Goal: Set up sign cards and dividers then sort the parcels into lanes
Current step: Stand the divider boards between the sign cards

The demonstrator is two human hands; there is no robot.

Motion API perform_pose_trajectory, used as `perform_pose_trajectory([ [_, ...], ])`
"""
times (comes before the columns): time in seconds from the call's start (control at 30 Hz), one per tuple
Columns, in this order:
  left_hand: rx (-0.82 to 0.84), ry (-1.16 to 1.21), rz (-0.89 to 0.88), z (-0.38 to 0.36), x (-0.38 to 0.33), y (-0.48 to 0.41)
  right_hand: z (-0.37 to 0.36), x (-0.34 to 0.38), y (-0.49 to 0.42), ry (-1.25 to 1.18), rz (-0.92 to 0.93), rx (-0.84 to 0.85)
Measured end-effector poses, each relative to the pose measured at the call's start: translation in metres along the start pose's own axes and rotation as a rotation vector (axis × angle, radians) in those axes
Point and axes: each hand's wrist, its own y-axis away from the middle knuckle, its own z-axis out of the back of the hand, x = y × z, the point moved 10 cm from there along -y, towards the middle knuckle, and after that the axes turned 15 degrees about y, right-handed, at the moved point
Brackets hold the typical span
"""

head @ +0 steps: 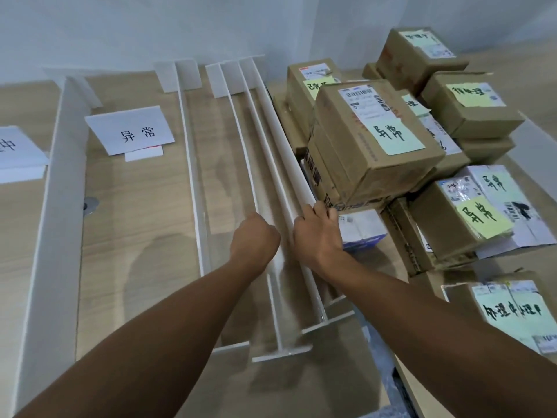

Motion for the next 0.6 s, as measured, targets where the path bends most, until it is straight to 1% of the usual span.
perform_pose_trajectory([
  [0.13,-0.102,0.028,-0.055,0.048,-0.015,0.007,0.04,-0.006,0.012,-0.142,-0.018,-0.044],
  [0.27,-0.12,-0.03,-0.076,0.101,-0.027,0.023,0.08,-0.005,0.023,-0.312,0.023,-0.079],
  [0.37,-0.131,-0.033,-0.105,0.146,-0.034,0.036,0.114,-0.005,0.027,-0.452,-0.005,-0.125],
  [0.47,-0.176,-0.008,-0.135,0.202,-0.031,0.05,0.157,0.007,0.032,-0.471,-0.014,-0.187],
  [0.6,-0.231,0.026,-0.161,0.281,-0.004,0.07,0.21,0.052,0.038,-0.45,-0.006,-0.212],
])
